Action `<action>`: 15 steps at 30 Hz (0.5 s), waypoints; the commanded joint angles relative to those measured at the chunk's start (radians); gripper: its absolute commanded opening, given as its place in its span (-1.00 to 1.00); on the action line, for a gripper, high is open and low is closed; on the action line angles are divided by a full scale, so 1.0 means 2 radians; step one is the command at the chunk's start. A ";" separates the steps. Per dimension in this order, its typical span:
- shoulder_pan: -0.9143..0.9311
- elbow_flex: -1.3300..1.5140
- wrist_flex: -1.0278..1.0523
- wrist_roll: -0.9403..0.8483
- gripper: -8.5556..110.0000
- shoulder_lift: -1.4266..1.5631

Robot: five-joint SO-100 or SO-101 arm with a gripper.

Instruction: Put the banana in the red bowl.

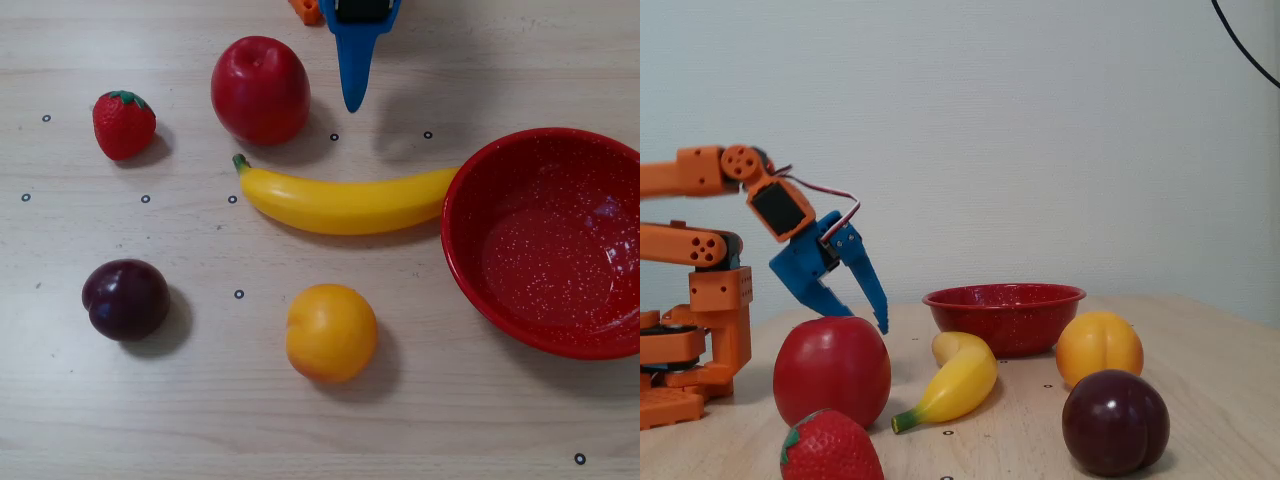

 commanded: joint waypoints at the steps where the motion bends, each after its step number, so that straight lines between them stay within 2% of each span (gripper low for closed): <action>1: -0.002 -0.080 0.016 0.015 -0.85 -0.025; 8: -0.006 -0.206 0.094 0.026 -0.85 -0.148; 15: -0.009 -0.296 0.120 0.023 -0.83 -0.249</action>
